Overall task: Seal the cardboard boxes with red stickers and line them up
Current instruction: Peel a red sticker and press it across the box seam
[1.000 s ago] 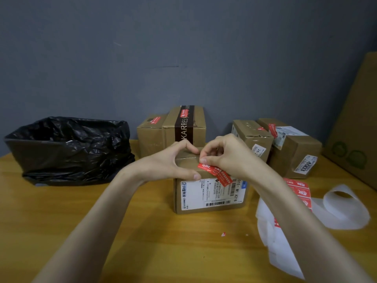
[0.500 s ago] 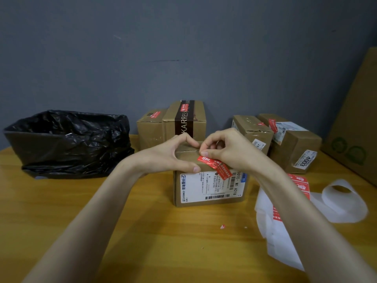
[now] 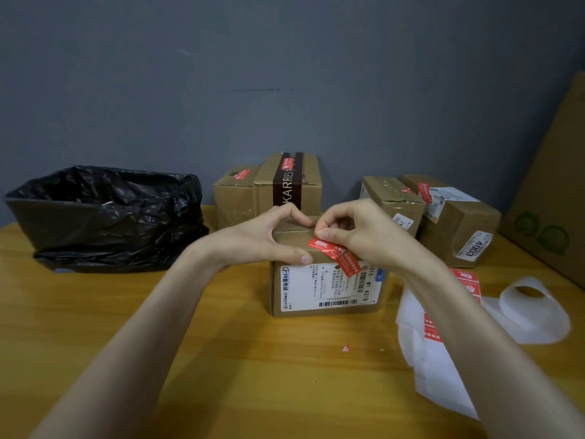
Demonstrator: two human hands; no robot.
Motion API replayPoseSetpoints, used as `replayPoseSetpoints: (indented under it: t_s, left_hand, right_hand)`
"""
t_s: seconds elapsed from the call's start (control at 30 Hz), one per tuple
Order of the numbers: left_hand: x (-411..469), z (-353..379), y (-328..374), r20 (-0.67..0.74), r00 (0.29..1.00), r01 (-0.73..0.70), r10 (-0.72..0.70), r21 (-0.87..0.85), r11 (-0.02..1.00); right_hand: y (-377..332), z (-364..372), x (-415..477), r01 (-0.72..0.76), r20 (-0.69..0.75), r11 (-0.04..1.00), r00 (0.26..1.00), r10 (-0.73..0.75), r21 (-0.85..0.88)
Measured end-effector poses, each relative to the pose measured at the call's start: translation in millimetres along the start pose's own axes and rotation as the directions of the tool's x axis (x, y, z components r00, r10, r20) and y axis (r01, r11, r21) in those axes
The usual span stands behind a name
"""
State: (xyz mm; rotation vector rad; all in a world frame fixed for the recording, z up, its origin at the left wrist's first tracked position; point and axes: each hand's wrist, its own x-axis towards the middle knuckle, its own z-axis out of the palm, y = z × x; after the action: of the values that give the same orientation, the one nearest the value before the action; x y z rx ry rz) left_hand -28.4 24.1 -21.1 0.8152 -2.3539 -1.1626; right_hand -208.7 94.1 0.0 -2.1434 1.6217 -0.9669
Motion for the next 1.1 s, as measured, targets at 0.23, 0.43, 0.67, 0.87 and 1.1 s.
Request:
replayPoseSetpoints:
  t_s: [0.23,0.43,0.67,0.87,1.1]
  left_hand:
    - [0,1,1,-0.002,1.0,0.004,-0.004,0.005,1.0]
    - [-1,0,-1,0.002,1.0,0.001,-0.001,0.009,1.0]
    - [-4,6,0,-0.035,0.999,-0.014,0.014,-0.001,1.0]
    - [-9,16,-4,-0.127,0.992,-0.032,0.028,-0.025,0.999]
    - [-16,10,12,-0.381,0.883,-0.303,0.273,-0.021,0.953]
  right_hand:
    - [-1,4,1,0.0,-0.087,0.997,0.996,-0.007,-0.078]
    - [-5,7,2,0.033,-0.081,0.983,0.996,-0.048,-0.179]
    - [-7,-2,-1,-0.007,0.091,0.98,0.996,0.025,-0.201]
    - [-8,-10,-8,-0.096,0.081,0.988,0.993,0.087,0.118]
    - [-12,-5,-16,0.114,-0.174,0.989,0.98,-0.096,0.099]
